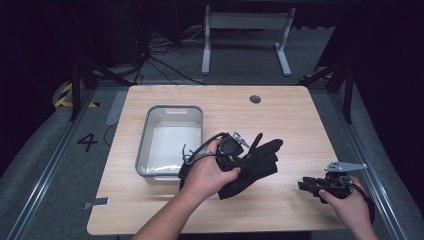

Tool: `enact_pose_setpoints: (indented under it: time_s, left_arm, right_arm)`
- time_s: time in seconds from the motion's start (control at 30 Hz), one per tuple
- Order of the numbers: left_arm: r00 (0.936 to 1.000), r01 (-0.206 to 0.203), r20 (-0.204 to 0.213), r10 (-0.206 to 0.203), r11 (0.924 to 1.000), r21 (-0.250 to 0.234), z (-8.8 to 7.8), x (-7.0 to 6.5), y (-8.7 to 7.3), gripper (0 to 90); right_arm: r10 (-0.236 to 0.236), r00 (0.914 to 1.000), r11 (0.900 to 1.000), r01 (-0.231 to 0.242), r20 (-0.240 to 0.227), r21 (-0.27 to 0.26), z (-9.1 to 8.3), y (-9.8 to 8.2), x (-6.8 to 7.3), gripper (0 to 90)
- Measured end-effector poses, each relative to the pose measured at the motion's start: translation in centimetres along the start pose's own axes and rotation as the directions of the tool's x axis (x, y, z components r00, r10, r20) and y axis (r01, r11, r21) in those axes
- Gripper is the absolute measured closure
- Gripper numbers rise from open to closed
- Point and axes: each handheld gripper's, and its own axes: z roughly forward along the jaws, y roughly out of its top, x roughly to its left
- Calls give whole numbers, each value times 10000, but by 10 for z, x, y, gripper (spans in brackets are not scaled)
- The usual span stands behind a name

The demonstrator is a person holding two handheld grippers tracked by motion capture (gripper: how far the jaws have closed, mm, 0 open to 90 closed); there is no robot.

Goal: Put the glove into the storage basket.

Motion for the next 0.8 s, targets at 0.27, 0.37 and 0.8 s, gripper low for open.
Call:
enact_pose_setpoints:
  time_s: [0.27,0.37,0.8]
  left_arm:
    - [9946,526,-871,-560,9978,-410,-34,19,-7,714]
    - [9917,697,-1040,-752,9960,-560,-44,26,-10,714]
    - [9652,1574,-2038,-1639,9864,-479,-79,74,-20,713]
  right_arm:
    - [-89,9998,9999,90,-160,60,6,5,0,643]
    - [-91,9998,9999,92,-187,62,7,5,1,643]
    - [-30,9999,10000,31,-142,52,6,6,2,642]
